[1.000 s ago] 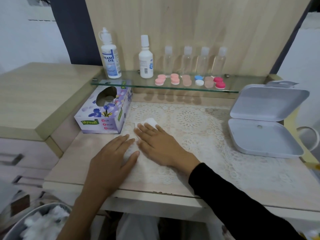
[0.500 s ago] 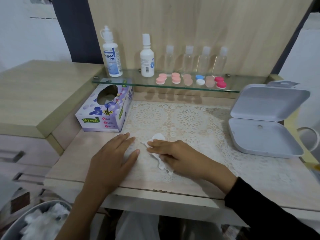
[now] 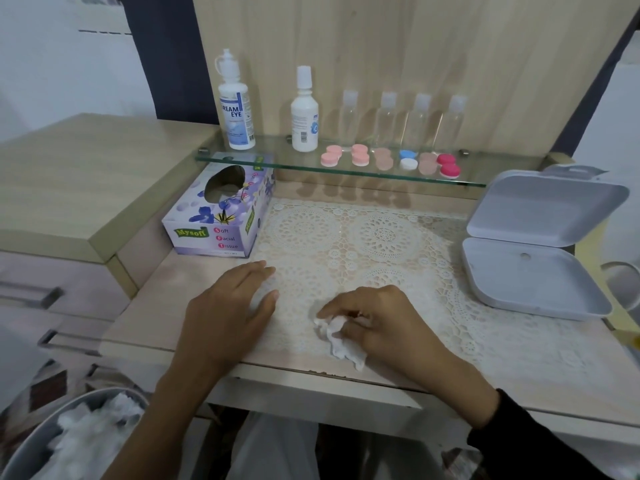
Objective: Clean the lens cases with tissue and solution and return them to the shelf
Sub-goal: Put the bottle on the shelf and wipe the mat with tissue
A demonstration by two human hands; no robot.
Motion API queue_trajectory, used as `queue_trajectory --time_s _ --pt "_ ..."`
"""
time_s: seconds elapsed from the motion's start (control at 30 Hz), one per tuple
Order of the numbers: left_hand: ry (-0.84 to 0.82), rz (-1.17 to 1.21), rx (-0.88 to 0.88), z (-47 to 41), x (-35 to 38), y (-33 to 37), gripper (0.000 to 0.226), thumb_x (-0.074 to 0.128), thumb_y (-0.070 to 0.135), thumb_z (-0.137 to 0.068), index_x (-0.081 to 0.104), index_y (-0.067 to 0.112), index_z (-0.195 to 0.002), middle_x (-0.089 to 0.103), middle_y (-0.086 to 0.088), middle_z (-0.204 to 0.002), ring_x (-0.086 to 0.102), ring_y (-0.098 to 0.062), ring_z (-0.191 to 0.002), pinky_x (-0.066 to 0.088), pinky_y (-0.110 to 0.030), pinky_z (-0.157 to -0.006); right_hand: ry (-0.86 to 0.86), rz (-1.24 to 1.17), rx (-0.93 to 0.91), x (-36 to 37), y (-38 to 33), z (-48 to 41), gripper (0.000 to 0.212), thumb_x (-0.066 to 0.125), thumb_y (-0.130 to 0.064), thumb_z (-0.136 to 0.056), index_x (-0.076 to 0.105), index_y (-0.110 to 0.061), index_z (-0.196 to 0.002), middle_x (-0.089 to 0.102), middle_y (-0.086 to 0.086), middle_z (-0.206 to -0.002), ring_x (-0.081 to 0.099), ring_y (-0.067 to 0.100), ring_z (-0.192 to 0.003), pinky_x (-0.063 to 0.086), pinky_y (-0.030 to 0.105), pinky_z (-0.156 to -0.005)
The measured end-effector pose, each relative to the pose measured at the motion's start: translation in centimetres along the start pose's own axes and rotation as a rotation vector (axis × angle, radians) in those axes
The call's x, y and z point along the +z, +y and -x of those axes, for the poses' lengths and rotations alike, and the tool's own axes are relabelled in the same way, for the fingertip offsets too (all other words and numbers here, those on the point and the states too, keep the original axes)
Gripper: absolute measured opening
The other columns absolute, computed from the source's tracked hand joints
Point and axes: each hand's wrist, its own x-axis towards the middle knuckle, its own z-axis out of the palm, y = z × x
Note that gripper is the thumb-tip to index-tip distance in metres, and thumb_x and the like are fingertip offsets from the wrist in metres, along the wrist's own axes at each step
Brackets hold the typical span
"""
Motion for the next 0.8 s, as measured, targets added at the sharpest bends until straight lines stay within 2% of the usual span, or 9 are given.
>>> queue_trajectory --time_s 0.1,0.23,0.4,0.5,0.63,0.73,0.8 --pt "0.044 0.016 0.016 0.0 -0.1 -0.2 0.045 0.041 0.043 -0.089 0.064 0.020 -0.121 0.063 0.002 -0.124 0.059 -0.013 -0.113 0.047 -0.024 -0.083 0.044 -0.254 0.186 -0.4 -0.3 -0.3 0.020 0.078 -0.004 -0.074 0.075 -0.022 -0.083 0.070 -0.007 -0.074 0.064 0.006 -0.071 0.048 0.017 -0.066" --pt "0.099 0.043 0.026 0.0 -0.3 -0.4 0.041 0.042 0.038 -0.090 0.065 0.020 -0.119 0.064 0.004 -0.122 0.059 -0.012 -0.112 0.044 -0.022 -0.087 0.124 -0.406 0.243 0.4 -1.0 -0.6 0.016 0.077 -0.001 -0.074 0.075 -0.016 -0.078 0.070 -0.008 -0.072 0.057 -0.001 -0.066 0.042 0.011 -0.063" --pt "0.071 0.130 -0.017 0.2 -2.0 -1.2 0.043 0.041 0.044 -0.089 0.063 0.027 -0.121 0.065 0.009 -0.119 0.059 -0.006 -0.104 0.041 -0.019 -0.087 0.167 -0.393 0.203 1.5 -2.0 -1.8 0.026 0.077 -0.005 -0.075 0.072 -0.030 -0.073 0.068 -0.015 -0.070 0.056 0.003 -0.065 0.043 0.019 -0.062" --pt "0.087 0.164 -0.072 1.2 -3.6 -2.8 0.043 0.040 0.049 -0.087 0.060 0.033 -0.122 0.064 0.017 -0.115 0.056 0.003 -0.098 0.041 -0.018 -0.083 0.161 -0.395 0.161 2.6 -3.1 -2.7 0.031 0.077 -0.004 -0.075 0.069 -0.034 -0.071 0.067 -0.017 -0.069 0.054 0.002 -0.064 0.043 0.017 -0.061" --pt "0.149 0.191 -0.066 3.3 -5.6 -4.8 0.032 0.049 0.036 -0.091 0.062 0.030 -0.120 0.067 0.018 -0.108 0.062 0.002 -0.095 0.053 -0.027 -0.082 0.121 -0.430 0.116 4.9 -4.4 -3.8 0.018 0.076 -0.005 -0.078 0.074 -0.023 -0.077 0.069 -0.015 -0.073 0.058 0.004 -0.065 0.045 0.017 -0.061" --pt "0.214 0.212 -0.079 4.9 -6.8 -6.3 0.029 0.052 0.031 -0.091 0.065 0.025 -0.116 0.069 0.014 -0.105 0.065 -0.001 -0.093 0.054 -0.029 -0.082 0.107 -0.451 0.092 7.0 -5.5 -4.6 0.011 0.074 -0.008 -0.080 0.076 -0.018 -0.080 0.071 -0.010 -0.075 0.063 0.017 -0.068 0.052 0.029 -0.063" --pt "0.236 0.211 -0.102 6.0 -7.6 -7.3 0.030 0.051 0.033 -0.090 0.066 0.024 -0.115 0.069 0.014 -0.104 0.065 -0.002 -0.092 0.053 -0.027 -0.081 0.083 -0.479 0.073 8.4 -6.5 -5.1 0.012 0.073 -0.008 -0.081 0.075 -0.019 -0.080 0.071 -0.009 -0.074 0.064 0.021 -0.068 0.053 0.032 -0.063"
